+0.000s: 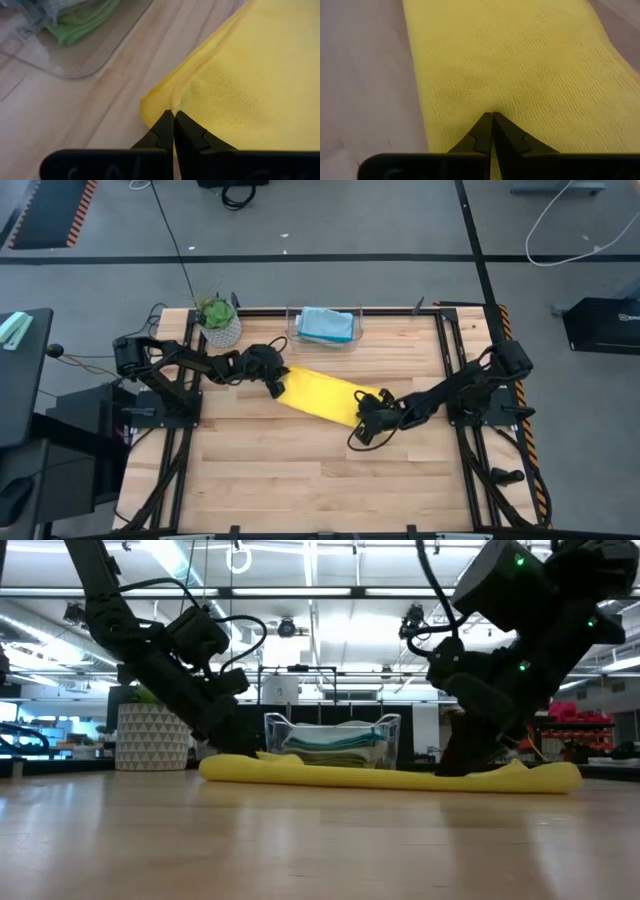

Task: Fold microfiber towels
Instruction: Fold the yellow microfiber cloth

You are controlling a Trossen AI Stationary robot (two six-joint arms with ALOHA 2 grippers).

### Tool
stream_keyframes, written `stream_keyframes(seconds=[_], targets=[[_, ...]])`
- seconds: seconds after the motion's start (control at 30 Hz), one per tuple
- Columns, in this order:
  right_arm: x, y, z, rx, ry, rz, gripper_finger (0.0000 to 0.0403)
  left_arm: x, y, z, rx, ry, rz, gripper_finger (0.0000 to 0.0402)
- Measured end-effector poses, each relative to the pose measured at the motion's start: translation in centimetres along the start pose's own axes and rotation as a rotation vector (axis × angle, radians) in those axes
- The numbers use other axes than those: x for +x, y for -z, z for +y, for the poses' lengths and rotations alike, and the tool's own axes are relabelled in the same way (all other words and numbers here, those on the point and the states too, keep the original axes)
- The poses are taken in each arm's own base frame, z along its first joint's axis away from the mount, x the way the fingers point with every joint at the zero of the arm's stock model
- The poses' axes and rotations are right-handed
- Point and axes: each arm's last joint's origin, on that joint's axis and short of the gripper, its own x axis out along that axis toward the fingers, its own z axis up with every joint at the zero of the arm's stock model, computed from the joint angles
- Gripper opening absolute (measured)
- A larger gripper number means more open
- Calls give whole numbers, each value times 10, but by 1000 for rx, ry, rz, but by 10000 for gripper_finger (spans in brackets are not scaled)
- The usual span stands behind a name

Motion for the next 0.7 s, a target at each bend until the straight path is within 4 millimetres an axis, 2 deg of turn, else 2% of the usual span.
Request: stream_keyframes(seconds=[0.1,0.23,0.33,0.5,0.7], targets=[[4,3,3,-5,-1,6,16,0,0,1,-1,-11,-3,9],[-2,4,6,-21,-34,17,14,0,-2,2,12,-43,-19,8],[-6,5,7,-52,-61,34,15,0,-3,2,12,-42,-32,21],[-8,5,7,-87,-81,49,19,0,-3,2,49,-47,-32,69],[-18,-1,6,-78,-98,16,40,-7,-8,2,64,-44,-39,158]])
